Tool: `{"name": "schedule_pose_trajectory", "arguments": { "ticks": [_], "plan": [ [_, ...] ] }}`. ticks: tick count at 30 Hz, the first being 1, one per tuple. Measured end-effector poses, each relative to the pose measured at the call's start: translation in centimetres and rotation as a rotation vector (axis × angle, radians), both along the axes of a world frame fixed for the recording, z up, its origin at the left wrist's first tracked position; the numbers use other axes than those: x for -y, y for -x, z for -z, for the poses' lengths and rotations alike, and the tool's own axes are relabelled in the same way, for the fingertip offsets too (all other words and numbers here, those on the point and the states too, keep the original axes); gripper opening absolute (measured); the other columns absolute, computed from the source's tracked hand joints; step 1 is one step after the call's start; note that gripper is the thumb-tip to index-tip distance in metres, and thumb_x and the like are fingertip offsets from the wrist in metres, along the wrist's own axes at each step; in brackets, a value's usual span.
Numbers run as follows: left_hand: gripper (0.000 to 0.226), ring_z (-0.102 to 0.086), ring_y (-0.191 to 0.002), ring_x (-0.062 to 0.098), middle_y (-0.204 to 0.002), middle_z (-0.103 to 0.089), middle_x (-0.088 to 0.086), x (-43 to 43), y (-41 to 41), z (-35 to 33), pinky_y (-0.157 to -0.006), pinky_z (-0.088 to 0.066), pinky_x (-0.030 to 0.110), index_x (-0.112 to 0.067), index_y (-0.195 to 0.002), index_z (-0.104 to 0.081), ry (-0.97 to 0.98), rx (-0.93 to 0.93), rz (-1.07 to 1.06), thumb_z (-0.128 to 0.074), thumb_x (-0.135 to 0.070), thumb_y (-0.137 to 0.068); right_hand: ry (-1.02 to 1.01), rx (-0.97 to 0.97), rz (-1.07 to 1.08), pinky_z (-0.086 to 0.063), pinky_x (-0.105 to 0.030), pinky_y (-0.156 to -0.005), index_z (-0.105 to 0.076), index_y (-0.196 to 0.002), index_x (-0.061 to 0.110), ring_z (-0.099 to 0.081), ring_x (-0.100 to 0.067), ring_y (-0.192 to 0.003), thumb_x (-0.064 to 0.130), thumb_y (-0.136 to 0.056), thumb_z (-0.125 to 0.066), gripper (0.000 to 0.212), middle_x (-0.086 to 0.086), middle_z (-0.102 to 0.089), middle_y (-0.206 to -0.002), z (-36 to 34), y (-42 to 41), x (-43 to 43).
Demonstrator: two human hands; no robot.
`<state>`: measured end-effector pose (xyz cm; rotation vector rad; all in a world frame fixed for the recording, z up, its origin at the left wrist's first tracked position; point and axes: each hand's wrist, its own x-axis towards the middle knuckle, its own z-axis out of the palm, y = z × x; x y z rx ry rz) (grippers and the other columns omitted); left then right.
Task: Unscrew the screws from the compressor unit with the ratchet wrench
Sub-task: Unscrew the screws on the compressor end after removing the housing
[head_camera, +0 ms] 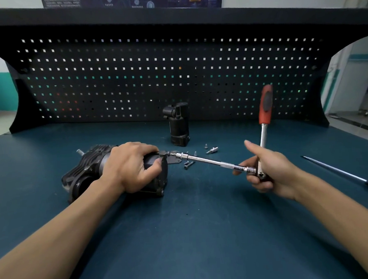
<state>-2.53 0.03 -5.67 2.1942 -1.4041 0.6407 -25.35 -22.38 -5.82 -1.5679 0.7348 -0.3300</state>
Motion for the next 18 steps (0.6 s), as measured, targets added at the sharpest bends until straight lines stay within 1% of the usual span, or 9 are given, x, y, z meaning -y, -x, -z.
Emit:
{"name": "schedule_pose_trajectory", "arguments": {
  "ticks": [2, 4, 6, 8, 11, 15, 18],
  "plan": [
    [0.065, -0.065, -0.094, 0.028, -0.093, -0.074, 0.0, 0.06, 0.03, -0.03, -0.073, -0.048, 0.037, -0.025, -0.101, -0.074, -0.001, -0.001, 0.002, -0.03, -0.061, -0.071, -0.118, -0.034, -0.053, -0.018, -0.019, -0.037, -0.075, -0.083, -0.002, -0.024, -0.011, -0.03, 0.064, -0.094, -0.045, 0.073, -0.005, -0.042, -0.047, -0.09, 0.09, 0.22],
    [0.065, -0.065, -0.095, 0.028, -0.094, -0.074, 0.0, 0.06, 0.05, 0.01, -0.073, -0.048, 0.036, -0.025, -0.101, -0.074, 0.005, -0.001, 0.003, -0.03, -0.062, -0.07, -0.21, -0.068, -0.087, -0.017, -0.02, -0.038, -0.076, -0.075, 0.002, -0.021, -0.009, -0.03, 0.056, -0.094, -0.049, 0.064, 0.0, -0.038, -0.047, -0.14, 0.22, 0.32],
    [0.065, -0.065, -0.096, 0.028, -0.095, -0.074, 0.0, 0.02, 0.04, 0.07, -0.073, -0.048, 0.036, -0.025, -0.101, -0.074, 0.01, -0.002, 0.004, -0.031, -0.062, -0.07, -0.286, -0.088, -0.11, -0.018, -0.02, -0.036, -0.077, -0.074, 0.003, -0.021, -0.007, -0.03, 0.049, -0.087, -0.057, 0.051, 0.003, -0.035, -0.047, -0.17, 0.24, 0.24],
    [0.066, -0.066, -0.097, 0.028, -0.096, -0.074, 0.0, 0.01, 0.01, 0.05, -0.075, -0.049, 0.038, -0.025, -0.102, -0.074, 0.007, -0.006, 0.004, -0.03, -0.062, -0.07, -0.352, -0.08, -0.128, -0.019, -0.02, -0.035, -0.077, -0.076, 0.003, -0.021, -0.006, -0.031, 0.044, -0.078, -0.064, 0.043, 0.005, -0.033, -0.048, -0.17, 0.23, 0.16],
    [0.065, -0.066, -0.096, 0.028, -0.095, -0.074, 0.0, 0.02, 0.0, -0.01, -0.076, -0.05, 0.039, -0.025, -0.101, -0.074, 0.007, -0.007, 0.014, -0.031, -0.062, -0.071, -0.457, -0.042, -0.139, -0.019, -0.019, -0.035, -0.077, -0.079, 0.003, -0.022, -0.004, -0.03, 0.042, -0.075, -0.066, 0.04, 0.007, -0.032, -0.046, -0.28, 0.29, 0.25],
    [0.064, -0.066, -0.094, 0.028, -0.094, -0.074, 0.0, -0.07, -0.16, 0.11, -0.075, -0.05, 0.038, -0.024, -0.1, -0.074, 0.013, -0.006, 0.026, -0.031, -0.061, -0.071, -0.593, 0.01, -0.106, -0.02, -0.017, -0.032, -0.077, -0.08, 0.0, -0.024, -0.002, -0.028, 0.041, -0.076, -0.066, 0.043, 0.012, -0.032, -0.044, -0.33, 0.1, 0.29],
    [0.064, -0.065, -0.095, 0.027, -0.095, -0.074, -0.002, 0.07, -0.27, 0.15, -0.074, -0.049, 0.037, -0.025, -0.1, -0.074, 0.012, -0.012, 0.034, -0.031, -0.062, -0.071, -0.568, 0.019, -0.069, -0.021, -0.016, -0.031, -0.076, -0.079, 0.001, -0.024, -0.002, -0.029, 0.037, -0.073, -0.069, 0.037, 0.011, -0.032, -0.045, -0.21, 0.0, 0.17]
  ]
}}
